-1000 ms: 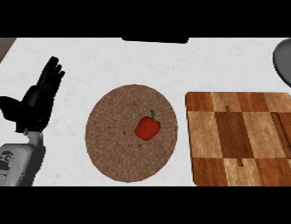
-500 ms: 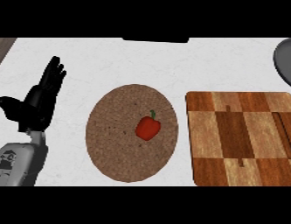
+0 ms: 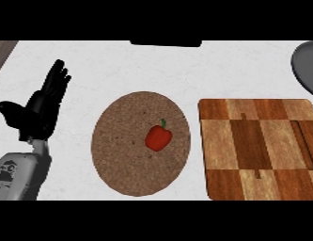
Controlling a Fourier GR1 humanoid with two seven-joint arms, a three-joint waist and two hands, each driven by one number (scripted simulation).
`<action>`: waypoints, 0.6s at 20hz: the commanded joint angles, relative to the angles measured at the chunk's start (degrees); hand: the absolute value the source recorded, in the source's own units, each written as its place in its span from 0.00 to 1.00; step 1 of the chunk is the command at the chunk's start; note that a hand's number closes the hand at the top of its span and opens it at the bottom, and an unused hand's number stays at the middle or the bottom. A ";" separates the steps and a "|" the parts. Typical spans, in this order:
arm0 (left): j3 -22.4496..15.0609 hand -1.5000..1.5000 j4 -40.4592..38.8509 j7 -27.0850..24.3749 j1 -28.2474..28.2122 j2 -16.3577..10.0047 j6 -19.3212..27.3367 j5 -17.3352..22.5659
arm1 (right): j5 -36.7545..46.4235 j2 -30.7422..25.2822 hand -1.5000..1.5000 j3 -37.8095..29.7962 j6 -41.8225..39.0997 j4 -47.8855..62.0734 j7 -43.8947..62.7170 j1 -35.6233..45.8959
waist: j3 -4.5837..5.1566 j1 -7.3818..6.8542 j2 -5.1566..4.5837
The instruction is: Pick the pear from the cutting board and place it in the pan
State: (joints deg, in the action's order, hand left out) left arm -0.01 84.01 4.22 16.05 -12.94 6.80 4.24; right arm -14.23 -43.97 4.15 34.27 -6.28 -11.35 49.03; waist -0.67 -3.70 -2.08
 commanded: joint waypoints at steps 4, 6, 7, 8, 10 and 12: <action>2.68 0.50 -1.96 -1.81 -0.95 -1.66 -0.32 0.13 | -8.84 1.26 0.00 -10.11 -1.54 -3.38 -12.67 -4.80 | 0.39 2.06 1.14; -0.06 0.50 -0.01 -1.23 -3.20 1.09 1.32 -1.32 | -11.79 2.14 0.00 -12.91 -7.90 -5.43 -16.55 -8.00 | 0.43 2.81 1.64; 0.93 0.50 -1.69 -0.98 -1.63 0.20 1.53 -1.64 | -12.72 1.04 0.00 -13.90 -11.04 -6.34 -18.37 -9.15 | 0.46 3.32 1.66; 0.72 0.50 4.12 2.64 -4.06 -0.47 1.15 -0.71 | -12.46 2.08 0.00 -13.38 -12.13 -7.75 -18.65 -10.44 | 0.56 3.34 2.23; 2.38 0.50 0.55 2.93 -0.83 -1.11 1.29 -0.93 | -12.89 3.76 0.00 -13.38 -12.39 -11.27 -18.87 -12.21 | 0.69 4.33 2.34; 1.13 0.50 0.33 -0.99 -4.79 0.90 1.08 -1.58 | -12.85 5.29 0.00 -12.52 -11.50 -16.55 -17.57 -14.19 | 0.76 4.56 2.48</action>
State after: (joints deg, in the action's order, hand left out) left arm 1.46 84.66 4.57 12.87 -13.30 7.41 3.46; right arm -25.86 -40.69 -7.89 24.47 -16.55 -27.75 38.60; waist -0.08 -0.09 -0.05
